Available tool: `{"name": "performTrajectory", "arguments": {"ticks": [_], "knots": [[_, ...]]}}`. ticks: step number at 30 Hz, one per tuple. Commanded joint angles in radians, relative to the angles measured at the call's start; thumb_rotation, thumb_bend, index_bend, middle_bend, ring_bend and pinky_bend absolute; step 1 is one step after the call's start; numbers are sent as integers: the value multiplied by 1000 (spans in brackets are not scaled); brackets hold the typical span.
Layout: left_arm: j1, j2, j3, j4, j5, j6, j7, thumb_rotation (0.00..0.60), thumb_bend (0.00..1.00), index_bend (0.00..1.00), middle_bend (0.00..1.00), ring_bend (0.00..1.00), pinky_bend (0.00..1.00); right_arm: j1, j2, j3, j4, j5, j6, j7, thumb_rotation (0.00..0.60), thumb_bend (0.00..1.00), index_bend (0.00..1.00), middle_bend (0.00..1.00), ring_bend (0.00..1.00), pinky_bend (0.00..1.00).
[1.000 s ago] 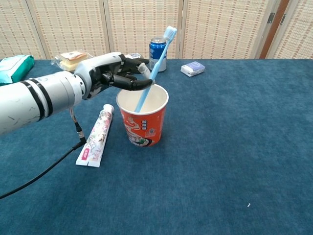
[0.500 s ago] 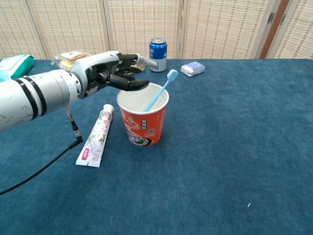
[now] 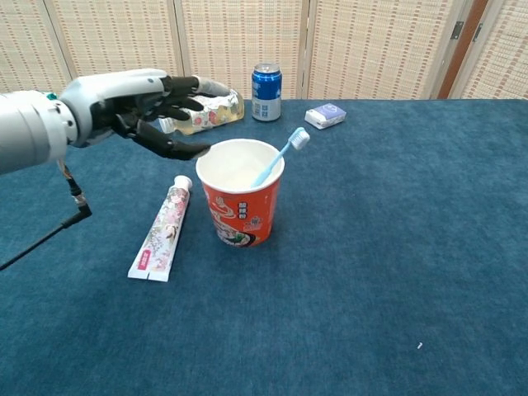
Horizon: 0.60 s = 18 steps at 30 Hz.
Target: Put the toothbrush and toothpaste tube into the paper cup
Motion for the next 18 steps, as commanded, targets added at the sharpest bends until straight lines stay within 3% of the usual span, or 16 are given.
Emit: {"name": "performTrajectory", "arguments": {"ticks": [1, 4, 8, 12, 18], "knots": [[21, 129, 46, -108, -65, 13, 89, 600, 109, 0, 0, 0, 0, -1, 2, 1, -9, -2, 2, -10, 600, 0, 0, 0, 0, 287], [32, 192, 63, -143, -83, 24, 122, 600, 7, 0, 0, 0, 0, 2, 1, 2, -16, -2, -3, -21, 600, 0, 0, 0, 0, 287], [47, 214, 94, -132, -54, 72, 190, 600, 0, 0, 0, 0, 0, 7, -2, 3, -24, -5, -11, -36, 600, 0, 0, 0, 0, 288], [53, 185, 135, -85, -26, 121, 293, 600, 0, 0, 0, 0, 0, 13, -1, 6, -38, -7, -17, -54, 600, 0, 0, 0, 0, 287], [49, 116, 148, -29, -90, 126, 349, 600, 0, 0, 0, 0, 0, 16, 1, 7, -52, -5, -23, -68, 600, 0, 0, 0, 0, 287]]}}
